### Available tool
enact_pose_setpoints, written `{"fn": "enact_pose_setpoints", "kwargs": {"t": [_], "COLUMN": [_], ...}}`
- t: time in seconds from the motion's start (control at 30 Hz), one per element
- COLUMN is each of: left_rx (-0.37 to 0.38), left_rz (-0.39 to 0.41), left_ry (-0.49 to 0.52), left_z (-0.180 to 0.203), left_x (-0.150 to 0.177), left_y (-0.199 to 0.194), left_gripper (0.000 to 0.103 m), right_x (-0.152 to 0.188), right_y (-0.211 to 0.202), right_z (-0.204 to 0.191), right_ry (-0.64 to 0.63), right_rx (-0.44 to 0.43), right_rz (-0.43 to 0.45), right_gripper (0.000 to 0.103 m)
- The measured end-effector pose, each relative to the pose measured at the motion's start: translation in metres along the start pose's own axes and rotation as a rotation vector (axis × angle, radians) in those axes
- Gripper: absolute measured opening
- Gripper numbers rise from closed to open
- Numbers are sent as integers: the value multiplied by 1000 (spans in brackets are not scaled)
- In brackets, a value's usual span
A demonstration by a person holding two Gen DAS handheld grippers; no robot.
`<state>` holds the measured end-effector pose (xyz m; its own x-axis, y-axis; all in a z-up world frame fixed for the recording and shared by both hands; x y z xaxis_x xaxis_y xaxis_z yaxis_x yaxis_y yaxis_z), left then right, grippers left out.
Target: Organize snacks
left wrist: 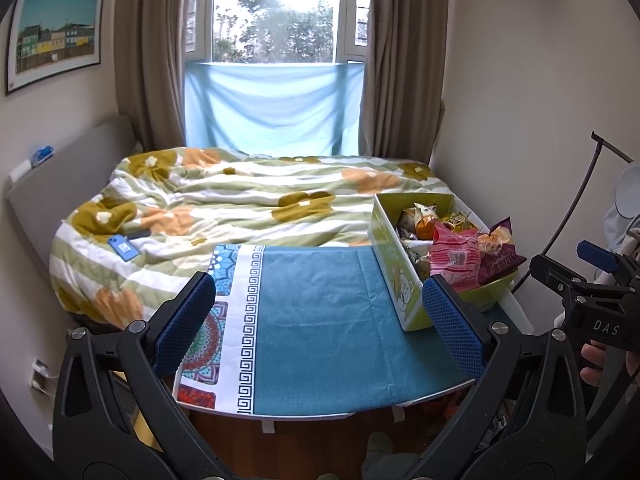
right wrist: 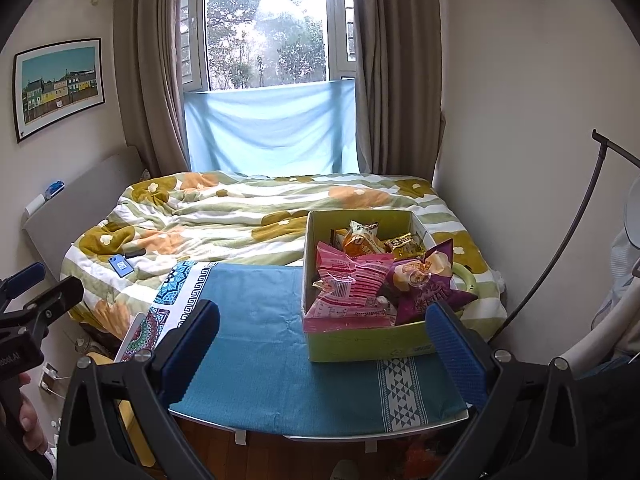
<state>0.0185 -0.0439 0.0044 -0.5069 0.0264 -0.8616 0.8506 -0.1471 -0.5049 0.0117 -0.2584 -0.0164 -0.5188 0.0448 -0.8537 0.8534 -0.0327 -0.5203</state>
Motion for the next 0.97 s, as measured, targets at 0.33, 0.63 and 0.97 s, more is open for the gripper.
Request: {"fn": "enact_pose_setpoints", "kwargs": {"t": [0.33, 0.63, 0.97], "left_rx": [1, -36, -8], "left_rz": [-9, 24, 48], "left_ry": [0, 18, -22], "left_z": [-3, -2, -6], "left_x": [0, -1, -2], "left_y": [6, 2, 0], "left_gripper": [102, 102, 102], "right_x": [1, 2, 1], "right_y": [1, 5, 8], "right_z": [1, 0, -2], "right_ry": [-3, -8, -11], "right_rx": [1, -1, 4], "right_rz": [-1, -3, 1], "right_gripper": [103, 103, 103]}}
Point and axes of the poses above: each gripper's, at about its wrist camera, not at the fingertips, and y roughly the way its jaws point, z to its right, x to its underside, the point moved 2 cm from there along y, roughly the way its jaws point, and after that the axes turned 3 degrees about z, right-handed, at the moved point
